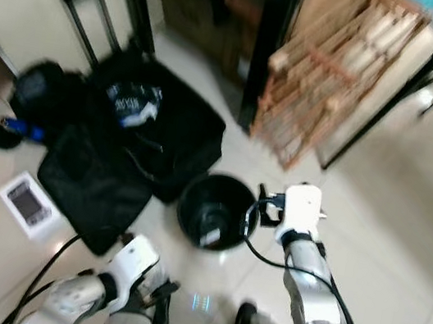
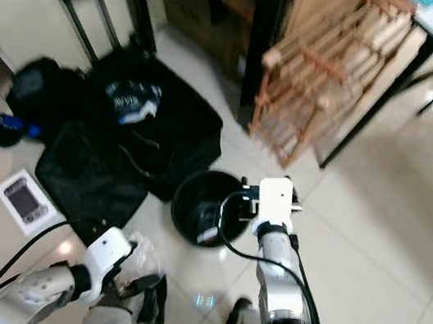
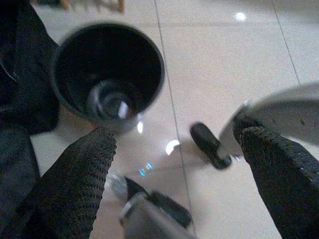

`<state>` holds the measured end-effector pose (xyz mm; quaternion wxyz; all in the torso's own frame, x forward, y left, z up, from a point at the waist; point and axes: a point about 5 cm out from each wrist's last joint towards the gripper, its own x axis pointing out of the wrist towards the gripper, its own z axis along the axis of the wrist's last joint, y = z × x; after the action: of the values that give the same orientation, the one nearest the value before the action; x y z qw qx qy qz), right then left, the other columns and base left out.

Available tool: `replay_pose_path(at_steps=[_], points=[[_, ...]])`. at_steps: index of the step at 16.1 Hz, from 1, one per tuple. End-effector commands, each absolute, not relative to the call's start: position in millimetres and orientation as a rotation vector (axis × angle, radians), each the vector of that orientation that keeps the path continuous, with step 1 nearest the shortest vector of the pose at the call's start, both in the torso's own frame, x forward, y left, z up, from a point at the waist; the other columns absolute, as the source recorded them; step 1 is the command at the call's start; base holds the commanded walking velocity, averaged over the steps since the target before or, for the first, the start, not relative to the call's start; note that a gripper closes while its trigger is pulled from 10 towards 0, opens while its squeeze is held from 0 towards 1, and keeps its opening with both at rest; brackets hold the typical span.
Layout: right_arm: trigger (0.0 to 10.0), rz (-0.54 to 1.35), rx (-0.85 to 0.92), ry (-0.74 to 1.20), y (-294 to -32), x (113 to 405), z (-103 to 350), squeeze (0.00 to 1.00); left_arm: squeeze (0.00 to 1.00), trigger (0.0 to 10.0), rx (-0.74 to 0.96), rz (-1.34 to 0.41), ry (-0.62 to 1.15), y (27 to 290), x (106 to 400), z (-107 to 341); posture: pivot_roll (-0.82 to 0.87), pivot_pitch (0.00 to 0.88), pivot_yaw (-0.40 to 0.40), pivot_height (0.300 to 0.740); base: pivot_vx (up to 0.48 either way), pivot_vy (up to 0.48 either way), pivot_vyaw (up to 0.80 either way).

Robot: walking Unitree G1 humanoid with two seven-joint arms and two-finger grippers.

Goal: Picking trash to rubbish bin

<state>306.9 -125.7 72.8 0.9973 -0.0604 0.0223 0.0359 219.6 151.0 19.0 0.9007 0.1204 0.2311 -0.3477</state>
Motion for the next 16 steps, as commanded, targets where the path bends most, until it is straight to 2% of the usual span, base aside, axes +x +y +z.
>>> replay_pose_path(at_steps=[1, 6, 8, 16], points=[[10.0, 0.021, -0.103, 0.050, -130.9, 299.5, 72.8, 0.00, 0.00, 10.0, 0.268, -0.670, 0.464, 154.8, 223.2, 22.6, 0.07, 0.157, 0.040, 0.740, 0.000, 0.000, 0.00], [10.0, -0.211, -0.161, -0.007, -178.7, 273.6, 102.2, 0.00, 0.00, 10.0, 0.225, -0.514, 0.237, 126.8, 270.5, 57.3, -0.02, 0.099, 0.026, 0.740, 0.000, 0.000, 0.00], [10.0, -0.225, -0.165, -0.008, -182.7, 274.7, 105.7, 0.00, 0.00, 10.0, 0.205, -0.517, 0.193, 118.2, 278.6, 66.9, -0.03, 0.088, 0.027, 0.740, 0.000, 0.000, -0.32], [10.0, -0.218, -0.162, 0.000, -178.1, 274.6, 116.4, 0.00, 0.00, 10.0, 0.155, -0.520, 0.125, 99.4, 288.5, 80.6, -0.03, 0.085, 0.010, 0.740, 0.000, 0.000, -0.80]])
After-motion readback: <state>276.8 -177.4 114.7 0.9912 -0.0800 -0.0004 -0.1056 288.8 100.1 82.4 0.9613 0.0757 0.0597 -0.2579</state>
